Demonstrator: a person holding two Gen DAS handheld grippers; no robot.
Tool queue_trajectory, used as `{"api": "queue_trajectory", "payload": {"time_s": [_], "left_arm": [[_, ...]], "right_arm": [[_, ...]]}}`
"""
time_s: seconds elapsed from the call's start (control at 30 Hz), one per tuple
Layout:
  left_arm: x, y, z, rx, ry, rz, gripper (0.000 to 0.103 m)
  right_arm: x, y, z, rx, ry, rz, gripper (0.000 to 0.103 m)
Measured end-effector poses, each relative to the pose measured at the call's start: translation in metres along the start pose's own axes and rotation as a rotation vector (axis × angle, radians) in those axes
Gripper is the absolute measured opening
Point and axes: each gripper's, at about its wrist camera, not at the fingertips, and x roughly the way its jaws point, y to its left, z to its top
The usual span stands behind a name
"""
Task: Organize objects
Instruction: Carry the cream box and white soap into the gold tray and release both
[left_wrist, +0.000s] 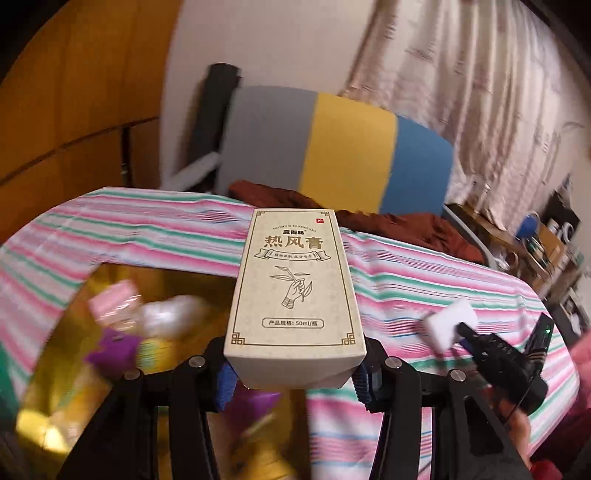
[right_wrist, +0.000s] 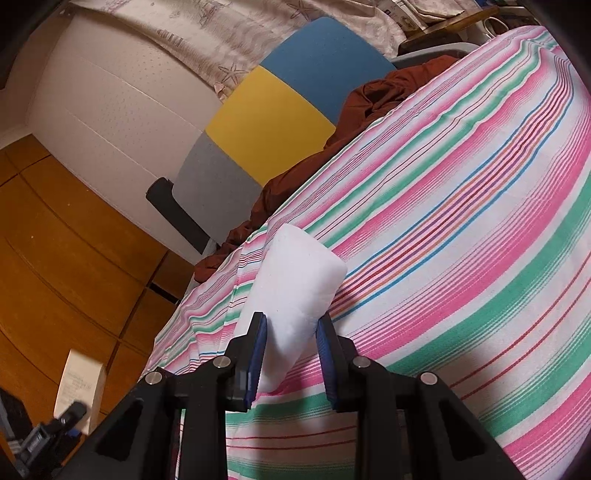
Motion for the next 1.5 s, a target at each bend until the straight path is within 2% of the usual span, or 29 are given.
{"api": "queue_trajectory", "payload": {"time_s": [0.13,0.3,0.4,0.5,0.8,0.87,0.9,0.93,1.03,1.1,1.17,1.23,1.3,1.5], "left_arm": [[-0.014,0.049,-0.007,-0.055,0.006,0.065,0.051],[-0.017,0.091,-0.020,-0.108,0.028,0.128,0.051],[-0.006,0.108,-0.030,-0.104,0.089,0.153,0.051],[0.003,0.121,-0.036,-0.106,0.117,0.170,0.051],[0.020,0.148,-0.039,-0.147,0.166,0.183,0.052],[0.019,0.153,-0.040,-0.159,0.164,0.177,0.056],[0.017,0.154,-0.040,-0.164,0.164,0.180,0.065],[0.013,0.156,-0.041,-0.173,0.156,0.178,0.069],[0.000,0.161,-0.041,-0.175,0.127,0.164,0.078],[-0.013,0.163,-0.042,-0.165,0.096,0.179,0.081],[-0.027,0.166,-0.041,-0.163,0.064,0.196,0.082],[-0.041,0.170,-0.040,-0.184,0.029,0.217,0.093],[-0.053,0.174,-0.038,-0.213,0.001,0.215,0.098],[-0.074,0.172,-0.030,-0.224,-0.035,0.223,0.103]], "right_arm": [[0.001,0.003,0.001,-0.007,0.009,-0.023,0.027],[-0.002,0.012,0.000,-0.015,0.026,-0.030,0.027],[-0.009,0.023,-0.003,-0.002,0.030,0.016,0.027],[-0.015,0.040,-0.007,-0.001,0.043,0.072,0.027],[-0.019,0.129,-0.035,-0.132,0.150,0.262,0.027],[-0.017,0.145,-0.046,-0.162,0.184,0.290,0.027],[-0.015,0.155,-0.053,-0.177,0.206,0.305,0.027],[-0.012,0.165,-0.061,-0.191,0.234,0.321,0.027],[-0.002,0.188,-0.082,-0.229,0.306,0.355,0.027],[0.004,0.200,-0.095,-0.251,0.350,0.368,0.027],[0.012,0.213,-0.112,-0.294,0.398,0.358,0.027],[0.020,0.223,-0.125,-0.332,0.443,0.338,0.027],[0.031,0.234,-0.138,-0.380,0.496,0.315,0.027],[0.062,0.259,-0.167,-0.519,0.630,0.180,0.027]]}}
